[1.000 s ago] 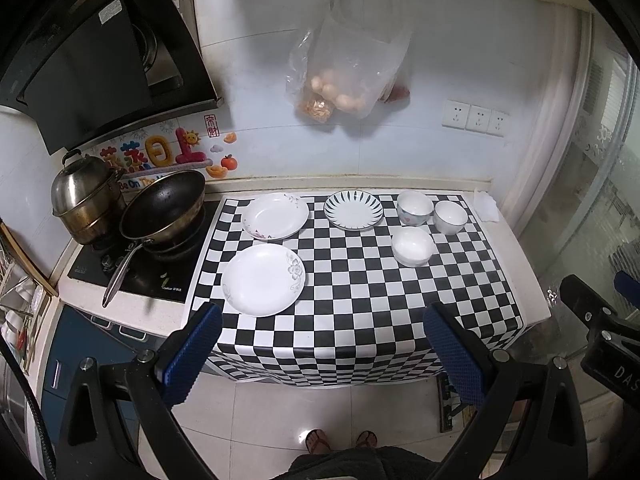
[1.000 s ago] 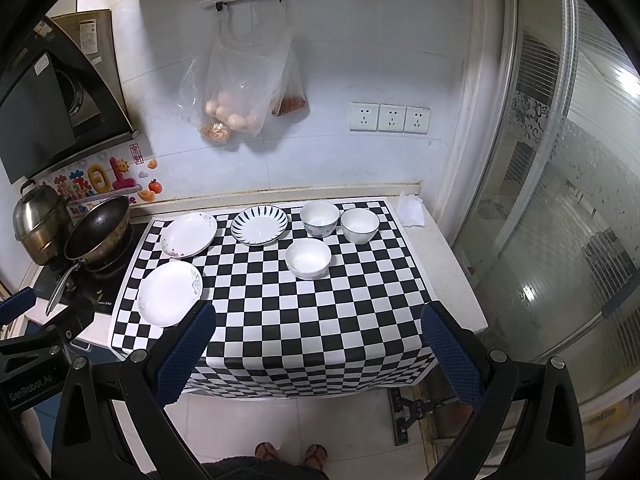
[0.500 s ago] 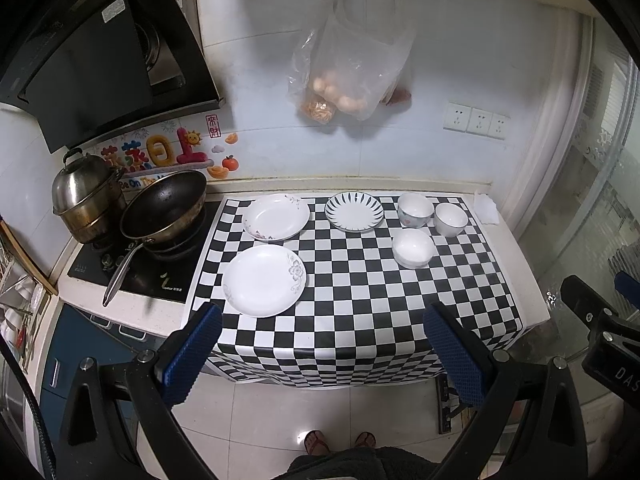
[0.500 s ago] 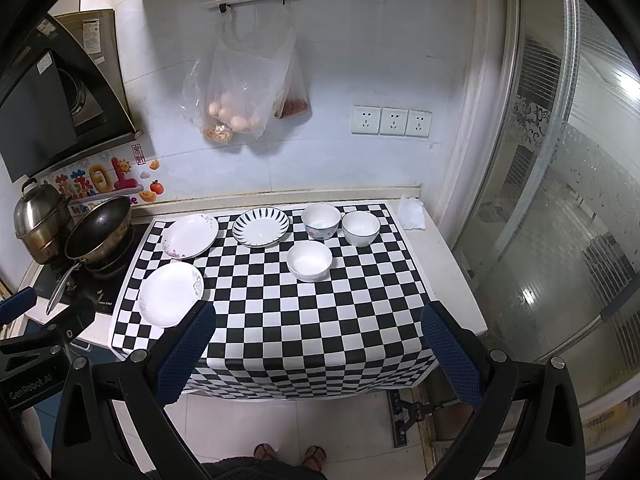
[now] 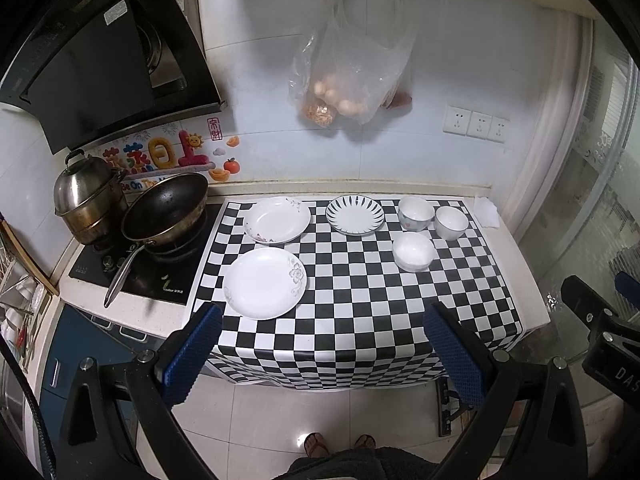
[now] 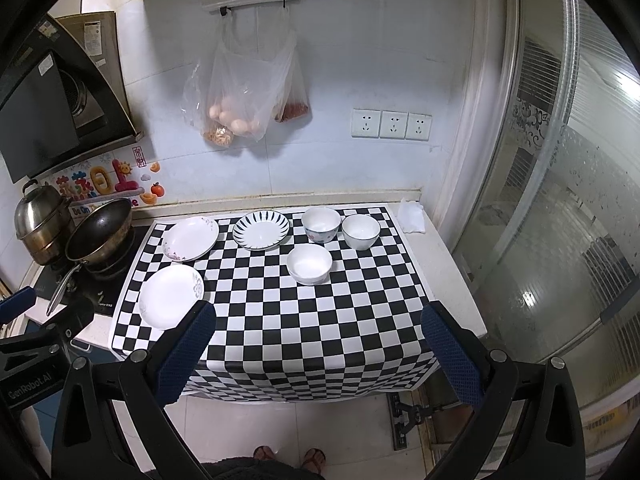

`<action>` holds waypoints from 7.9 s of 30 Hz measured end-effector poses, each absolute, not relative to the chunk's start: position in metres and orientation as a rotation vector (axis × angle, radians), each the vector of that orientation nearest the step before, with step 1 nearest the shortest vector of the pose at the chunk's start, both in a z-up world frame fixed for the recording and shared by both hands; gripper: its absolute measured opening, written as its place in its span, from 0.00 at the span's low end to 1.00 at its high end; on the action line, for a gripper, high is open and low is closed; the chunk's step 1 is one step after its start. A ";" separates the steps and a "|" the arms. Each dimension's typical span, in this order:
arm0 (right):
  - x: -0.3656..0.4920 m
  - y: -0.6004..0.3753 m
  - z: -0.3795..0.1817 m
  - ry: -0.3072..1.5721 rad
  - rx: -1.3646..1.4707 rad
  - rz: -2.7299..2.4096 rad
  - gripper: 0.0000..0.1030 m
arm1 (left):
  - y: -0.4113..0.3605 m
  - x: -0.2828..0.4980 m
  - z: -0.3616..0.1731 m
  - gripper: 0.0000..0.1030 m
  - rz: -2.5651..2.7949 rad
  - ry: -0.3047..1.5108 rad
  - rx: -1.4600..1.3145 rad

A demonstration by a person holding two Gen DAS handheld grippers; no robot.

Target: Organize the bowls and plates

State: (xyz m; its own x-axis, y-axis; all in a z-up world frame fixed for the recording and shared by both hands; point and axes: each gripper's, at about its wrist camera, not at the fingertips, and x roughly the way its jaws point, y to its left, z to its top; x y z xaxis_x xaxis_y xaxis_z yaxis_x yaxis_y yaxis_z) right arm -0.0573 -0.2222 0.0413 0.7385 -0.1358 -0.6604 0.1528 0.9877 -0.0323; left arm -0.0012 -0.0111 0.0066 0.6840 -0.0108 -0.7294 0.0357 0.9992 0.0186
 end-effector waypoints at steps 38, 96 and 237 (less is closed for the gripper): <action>0.306 -0.087 -0.308 1.356 0.306 0.299 0.97 | 0.230 0.262 -0.295 0.98 0.191 1.358 -0.330; 0.346 -0.190 -0.330 1.386 0.406 0.197 0.16 | 0.094 0.346 -0.309 0.33 -0.225 1.503 -0.066; 0.317 -0.228 -0.347 1.459 0.367 0.213 0.12 | 0.036 0.343 -0.330 0.27 -0.236 1.563 0.017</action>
State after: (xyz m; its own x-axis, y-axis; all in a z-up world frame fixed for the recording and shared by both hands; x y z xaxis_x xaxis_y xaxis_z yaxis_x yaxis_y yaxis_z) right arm 0.3168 -0.2284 -0.3467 0.1067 0.3599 -0.9269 0.0796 0.9261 0.3688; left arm 0.3428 0.0360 -0.3304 -0.0095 -0.1384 -0.9903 0.1597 0.9774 -0.1382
